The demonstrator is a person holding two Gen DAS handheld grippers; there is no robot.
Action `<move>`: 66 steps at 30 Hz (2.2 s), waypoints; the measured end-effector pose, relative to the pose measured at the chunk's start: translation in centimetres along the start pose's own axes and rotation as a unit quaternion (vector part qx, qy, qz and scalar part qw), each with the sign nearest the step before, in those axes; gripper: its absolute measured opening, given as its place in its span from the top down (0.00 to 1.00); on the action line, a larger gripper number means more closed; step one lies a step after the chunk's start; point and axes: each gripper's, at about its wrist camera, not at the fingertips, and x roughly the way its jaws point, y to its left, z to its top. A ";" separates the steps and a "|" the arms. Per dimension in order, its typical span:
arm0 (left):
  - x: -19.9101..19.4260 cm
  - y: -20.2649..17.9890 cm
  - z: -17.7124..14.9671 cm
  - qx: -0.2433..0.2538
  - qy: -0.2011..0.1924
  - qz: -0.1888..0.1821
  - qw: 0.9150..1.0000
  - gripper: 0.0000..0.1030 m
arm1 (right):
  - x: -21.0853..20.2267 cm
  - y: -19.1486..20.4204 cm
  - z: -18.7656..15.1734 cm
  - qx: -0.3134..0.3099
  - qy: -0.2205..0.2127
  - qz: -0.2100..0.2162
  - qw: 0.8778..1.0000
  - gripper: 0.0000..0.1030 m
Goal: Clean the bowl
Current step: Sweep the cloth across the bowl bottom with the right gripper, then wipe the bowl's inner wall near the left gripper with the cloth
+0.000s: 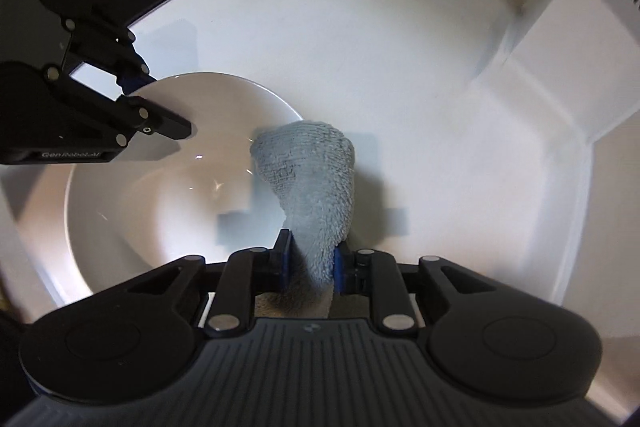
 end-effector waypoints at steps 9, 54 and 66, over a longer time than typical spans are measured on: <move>-2.6 -2.0 -3.9 -0.156 -0.006 0.058 0.986 0.86 | -0.3 -0.8 -1.3 0.103 -0.029 0.007 0.994 0.86; -1.4 -2.0 -1.7 -0.067 0.006 0.085 0.994 0.93 | 0.5 -1.1 -3.5 0.233 -0.078 0.008 0.969 0.86; -0.5 -2.4 -1.4 0.079 -0.009 0.036 0.996 0.88 | 0.0 -0.1 -2.6 0.039 0.022 0.044 0.998 0.78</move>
